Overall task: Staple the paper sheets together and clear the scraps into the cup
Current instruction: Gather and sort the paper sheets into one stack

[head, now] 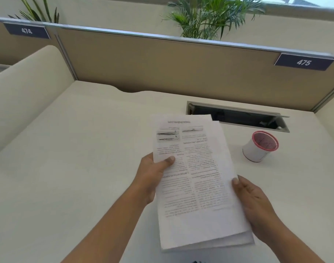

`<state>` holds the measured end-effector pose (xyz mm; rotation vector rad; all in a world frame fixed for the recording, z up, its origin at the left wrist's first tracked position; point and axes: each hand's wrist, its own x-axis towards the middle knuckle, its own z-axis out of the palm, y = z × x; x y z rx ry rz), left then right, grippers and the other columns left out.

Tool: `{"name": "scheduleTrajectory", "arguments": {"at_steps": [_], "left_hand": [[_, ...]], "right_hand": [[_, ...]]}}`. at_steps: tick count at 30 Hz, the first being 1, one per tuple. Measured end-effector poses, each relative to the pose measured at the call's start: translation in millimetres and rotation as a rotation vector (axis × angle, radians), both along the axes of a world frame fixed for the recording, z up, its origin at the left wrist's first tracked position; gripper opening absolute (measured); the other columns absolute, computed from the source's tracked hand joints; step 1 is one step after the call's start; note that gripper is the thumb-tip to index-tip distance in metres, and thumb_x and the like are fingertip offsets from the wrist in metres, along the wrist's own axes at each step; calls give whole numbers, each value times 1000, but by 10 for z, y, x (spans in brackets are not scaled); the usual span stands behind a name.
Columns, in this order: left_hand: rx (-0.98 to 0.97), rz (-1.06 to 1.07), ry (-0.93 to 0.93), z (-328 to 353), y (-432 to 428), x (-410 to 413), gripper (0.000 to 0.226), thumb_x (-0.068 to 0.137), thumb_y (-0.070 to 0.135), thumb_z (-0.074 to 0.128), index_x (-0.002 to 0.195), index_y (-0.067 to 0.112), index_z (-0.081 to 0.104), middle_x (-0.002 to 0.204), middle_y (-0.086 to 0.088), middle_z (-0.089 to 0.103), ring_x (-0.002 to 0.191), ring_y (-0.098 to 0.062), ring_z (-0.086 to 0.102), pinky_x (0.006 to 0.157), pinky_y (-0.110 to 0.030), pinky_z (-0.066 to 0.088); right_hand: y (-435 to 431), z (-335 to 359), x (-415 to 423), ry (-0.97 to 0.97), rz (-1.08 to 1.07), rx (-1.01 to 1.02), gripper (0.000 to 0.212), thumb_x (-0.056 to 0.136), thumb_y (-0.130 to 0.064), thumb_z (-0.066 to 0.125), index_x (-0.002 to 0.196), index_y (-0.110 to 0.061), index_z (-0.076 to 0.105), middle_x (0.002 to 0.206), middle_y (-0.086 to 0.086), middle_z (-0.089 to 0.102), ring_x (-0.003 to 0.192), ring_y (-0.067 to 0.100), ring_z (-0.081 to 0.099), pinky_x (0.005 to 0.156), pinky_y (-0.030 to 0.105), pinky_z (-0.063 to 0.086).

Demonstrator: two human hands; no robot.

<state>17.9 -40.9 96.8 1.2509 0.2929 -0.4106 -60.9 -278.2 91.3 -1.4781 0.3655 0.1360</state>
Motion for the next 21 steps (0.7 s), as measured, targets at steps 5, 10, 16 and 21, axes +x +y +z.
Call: {"name": "scheduleTrajectory", "arguments": {"at_steps": [5, 10, 16, 21], "left_hand": [[-11, -4, -122, 53, -121, -38, 28, 87, -2, 70, 113, 9, 72, 109, -10, 78, 98, -31, 76, 85, -50, 61], [86, -21, -340, 183, -214, 3, 39, 79, -6, 78, 111, 17, 71, 107, -4, 79, 97, -25, 76, 80, -46, 63], [132, -30, -488, 244, -260, -7, 33, 82, 15, 79, 113, 18, 68, 108, -4, 76, 98, -26, 74, 79, -44, 64], [64, -22, -443, 266, -285, -91, 20, 83, 25, 73, 99, 14, 78, 98, -11, 79, 89, -31, 76, 75, -48, 63]], "right_hand": [[-109, 31, 109, -49, 33, 54, 27, 86, -8, 60, 111, -2, 70, 110, 18, 73, 101, 40, 69, 84, 47, 58], [-132, 127, 256, -150, 16, 13, 33, 80, -9, 63, 112, -3, 69, 110, 15, 74, 100, 34, 70, 85, 44, 58], [-93, 195, 297, -202, -22, 44, 27, 76, -7, 65, 103, -5, 71, 101, 11, 77, 91, 30, 74, 72, 34, 61], [-58, 217, 293, -228, -32, 28, 19, 78, -11, 65, 92, -14, 78, 99, 12, 77, 90, 32, 73, 75, 40, 61]]}}
